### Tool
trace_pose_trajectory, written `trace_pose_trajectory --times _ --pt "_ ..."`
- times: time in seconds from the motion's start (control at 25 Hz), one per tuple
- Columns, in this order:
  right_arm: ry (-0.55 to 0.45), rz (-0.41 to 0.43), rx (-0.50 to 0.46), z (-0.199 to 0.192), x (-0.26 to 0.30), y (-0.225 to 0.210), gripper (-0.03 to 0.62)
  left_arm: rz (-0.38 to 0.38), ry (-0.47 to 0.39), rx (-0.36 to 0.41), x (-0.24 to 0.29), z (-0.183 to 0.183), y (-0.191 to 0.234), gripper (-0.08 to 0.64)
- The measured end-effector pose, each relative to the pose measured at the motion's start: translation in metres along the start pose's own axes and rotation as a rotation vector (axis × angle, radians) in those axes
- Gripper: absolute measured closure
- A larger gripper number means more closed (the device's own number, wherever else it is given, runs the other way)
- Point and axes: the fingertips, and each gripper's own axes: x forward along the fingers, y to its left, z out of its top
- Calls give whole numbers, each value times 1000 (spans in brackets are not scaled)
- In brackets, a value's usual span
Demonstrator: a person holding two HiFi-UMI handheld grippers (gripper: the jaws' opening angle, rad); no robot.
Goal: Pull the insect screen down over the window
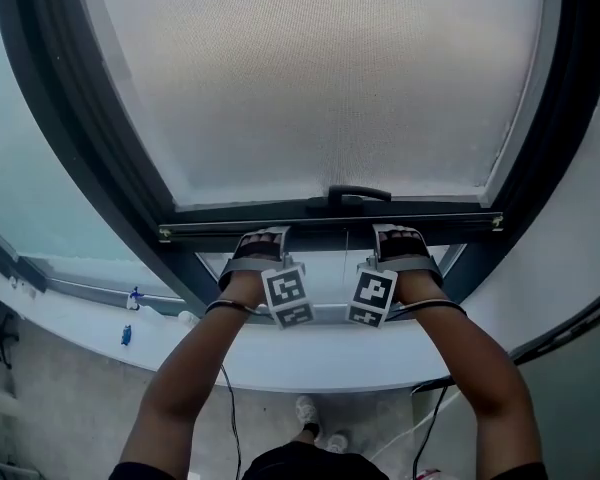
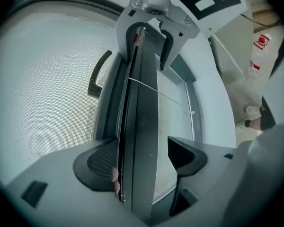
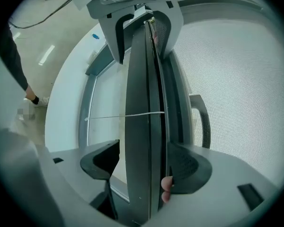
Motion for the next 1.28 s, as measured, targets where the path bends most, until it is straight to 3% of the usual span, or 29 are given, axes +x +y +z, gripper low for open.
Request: trace_pose_trajectory --times 0.16,0.4,0.56,0.72,0.84,1.0,1.28 --pt "-10 28 5 2 -4 -2 262 12 30 37 -3 -3 0 225" --pt "-5 29 -1 0 -4 -2 262 4 8 -8 -3 2 2 225" --pt "9 29 -16 1 0 5 262 -40 12 -25 0 0 -5 225" --pt "8 45 -10 0 3 4 267 -17 28 18 5 -1 -4 225" --pt "15 10 -18 1 4 4 267 -11 6 -22 4 -1 -4 225" --pt "-10 -19 4 0 7 -1 267 44 12 31 8 -1 0 225" --pt "-36 -14 -6 1 5 -3 291 25 17 49 7 -2 1 233"
